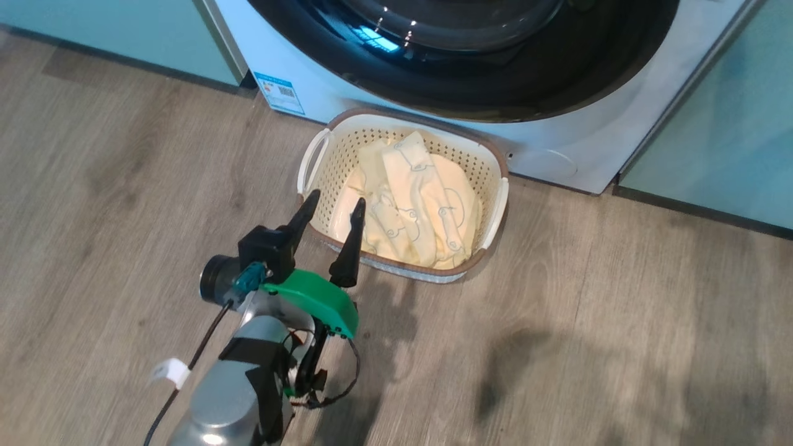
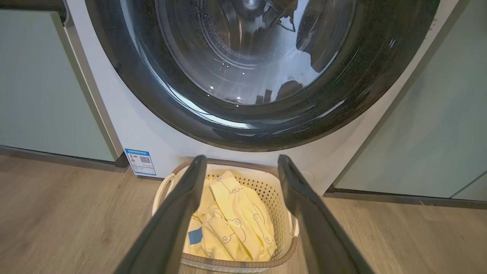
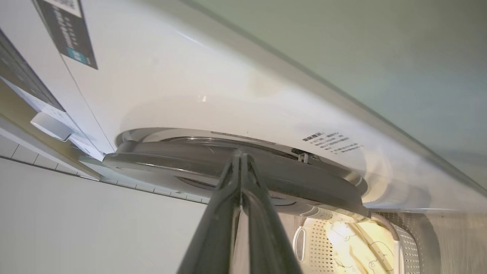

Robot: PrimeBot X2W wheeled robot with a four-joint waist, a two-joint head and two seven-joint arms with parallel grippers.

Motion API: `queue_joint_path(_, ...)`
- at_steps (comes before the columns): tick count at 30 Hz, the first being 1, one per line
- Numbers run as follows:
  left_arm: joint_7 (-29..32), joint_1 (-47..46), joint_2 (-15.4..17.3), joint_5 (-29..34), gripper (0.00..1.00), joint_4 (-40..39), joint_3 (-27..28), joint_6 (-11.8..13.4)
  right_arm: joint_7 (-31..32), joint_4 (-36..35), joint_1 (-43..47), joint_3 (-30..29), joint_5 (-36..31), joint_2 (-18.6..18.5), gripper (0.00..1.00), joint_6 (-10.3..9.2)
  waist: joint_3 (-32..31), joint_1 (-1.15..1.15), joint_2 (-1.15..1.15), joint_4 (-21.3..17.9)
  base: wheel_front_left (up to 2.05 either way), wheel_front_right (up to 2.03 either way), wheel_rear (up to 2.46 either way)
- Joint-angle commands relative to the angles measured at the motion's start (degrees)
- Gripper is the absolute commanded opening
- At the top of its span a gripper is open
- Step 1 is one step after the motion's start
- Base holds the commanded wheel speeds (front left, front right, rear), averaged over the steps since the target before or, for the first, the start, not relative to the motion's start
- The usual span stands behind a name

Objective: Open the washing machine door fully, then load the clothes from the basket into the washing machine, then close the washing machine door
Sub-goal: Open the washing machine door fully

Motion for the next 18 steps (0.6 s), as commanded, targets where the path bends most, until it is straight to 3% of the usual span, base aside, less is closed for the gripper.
queue_joint_path(1,-0.4,-2.5,1.1,-0.5,1.0,-1.6,1.5,0.2,0.7,-0.5,-3.0,0.2,0.8,1.2,0.0,0.09,0.5,0.0,0.0,0.4,0.0,0.0,0.0)
queue_joint_path(18,-0.4,-5.0,1.1,-2.7,1.0,-2.6,-1.2,1.3,3.4,8.2,-13.9,1.5,0.9,5.4,0.0,0.09,3.9,0.0,0.0,3.9,0.0,0.0,0.0)
